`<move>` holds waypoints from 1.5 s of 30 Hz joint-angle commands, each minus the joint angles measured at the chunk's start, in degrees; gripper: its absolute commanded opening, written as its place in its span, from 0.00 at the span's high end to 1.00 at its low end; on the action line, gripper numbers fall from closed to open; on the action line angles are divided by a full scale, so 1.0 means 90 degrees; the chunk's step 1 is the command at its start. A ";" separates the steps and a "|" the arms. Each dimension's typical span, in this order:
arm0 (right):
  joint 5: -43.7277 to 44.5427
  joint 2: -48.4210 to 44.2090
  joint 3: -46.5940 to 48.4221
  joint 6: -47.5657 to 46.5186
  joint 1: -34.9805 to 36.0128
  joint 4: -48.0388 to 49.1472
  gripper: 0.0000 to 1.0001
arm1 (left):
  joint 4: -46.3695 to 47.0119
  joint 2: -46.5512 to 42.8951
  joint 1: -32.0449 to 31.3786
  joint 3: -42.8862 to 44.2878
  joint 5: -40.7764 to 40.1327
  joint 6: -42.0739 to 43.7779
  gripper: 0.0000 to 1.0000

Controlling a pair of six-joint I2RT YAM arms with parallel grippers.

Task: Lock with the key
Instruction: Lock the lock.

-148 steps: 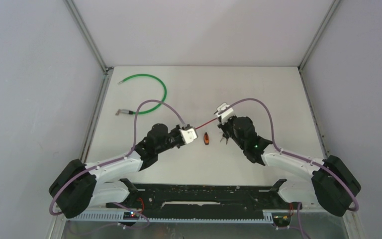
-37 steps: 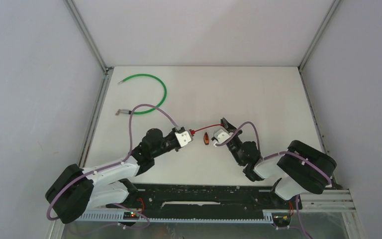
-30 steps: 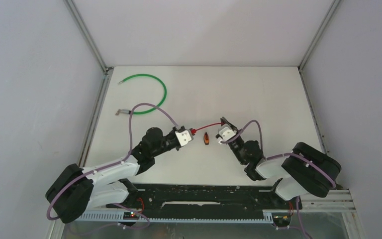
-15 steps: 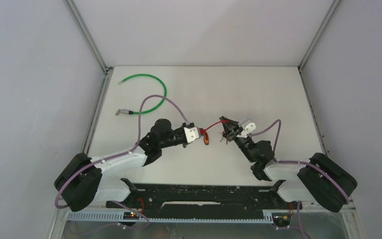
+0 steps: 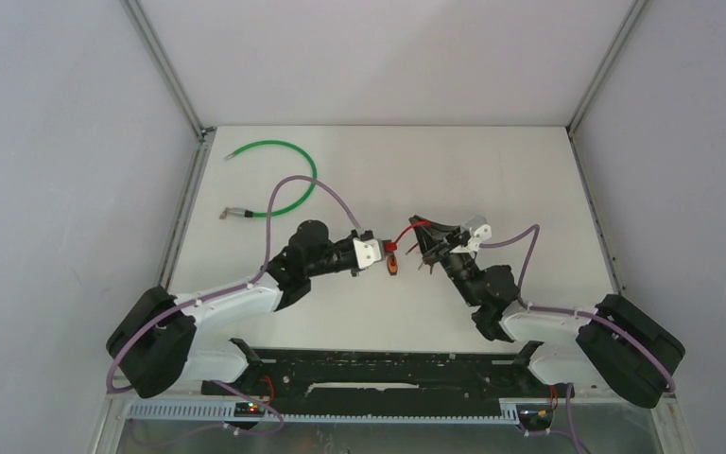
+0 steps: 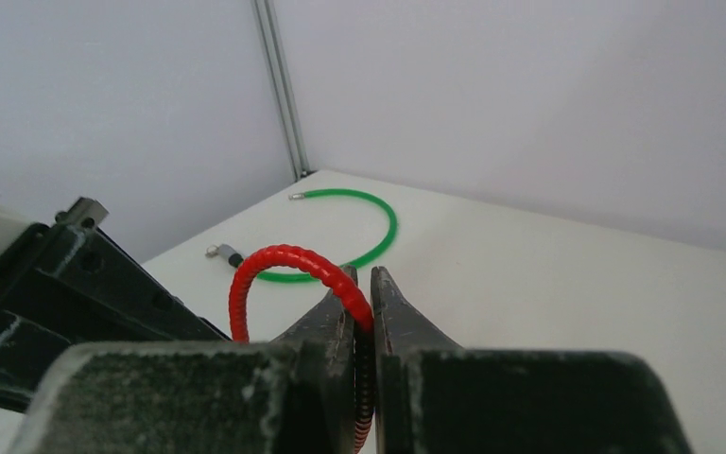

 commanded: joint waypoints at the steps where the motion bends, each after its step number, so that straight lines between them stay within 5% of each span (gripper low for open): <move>1: 0.0701 -0.0285 0.0739 0.0137 0.0239 0.1006 1.00 | -0.0153 0.0086 -0.0025 -0.0151 -0.0103 -0.0128 1.00; 45: 0.0637 -0.0264 0.2066 -0.2348 0.1266 0.0459 1.00 | -0.0405 0.0017 -0.0019 -0.0089 -0.0230 -0.0034 1.00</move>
